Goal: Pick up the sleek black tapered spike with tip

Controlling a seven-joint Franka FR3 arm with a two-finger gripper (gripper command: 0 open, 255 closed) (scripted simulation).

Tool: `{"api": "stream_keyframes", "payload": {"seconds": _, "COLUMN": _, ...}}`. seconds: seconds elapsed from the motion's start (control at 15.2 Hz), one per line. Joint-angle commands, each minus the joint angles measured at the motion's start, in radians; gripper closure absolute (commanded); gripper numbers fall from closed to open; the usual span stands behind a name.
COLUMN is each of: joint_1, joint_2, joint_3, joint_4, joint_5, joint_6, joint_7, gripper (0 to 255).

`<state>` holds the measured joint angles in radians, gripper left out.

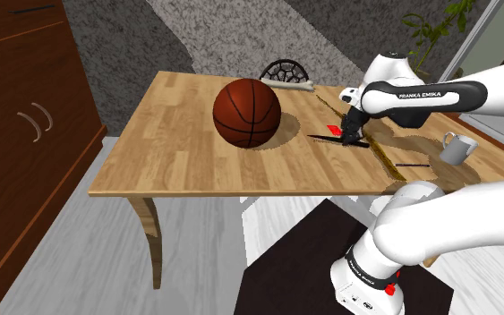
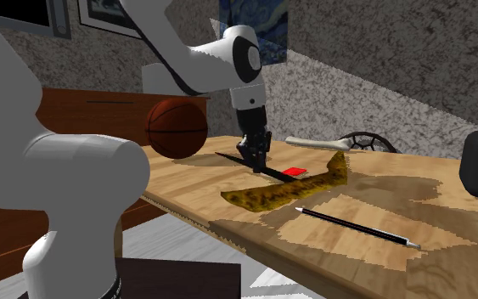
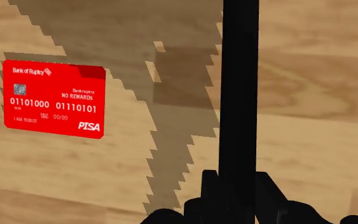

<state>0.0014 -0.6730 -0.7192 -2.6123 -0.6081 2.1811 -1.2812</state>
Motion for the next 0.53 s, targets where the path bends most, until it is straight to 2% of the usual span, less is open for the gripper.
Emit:
{"api": "stream_keyframes", "payload": {"seconds": 0.0, "joint_1": 0.001, "joint_2": -0.011, "joint_3": 0.013, "joint_4": 0.018, "joint_5": 0.010, "joint_6": -0.029, "joint_7": -0.004, "gripper": 255}}
{"api": "stream_keyframes", "payload": {"seconds": 0.46, "joint_1": 0.006, "joint_2": -0.044, "joint_3": 0.056, "joint_4": 0.086, "joint_5": 0.044, "joint_6": -0.131, "joint_7": -0.019, "gripper": 255}}
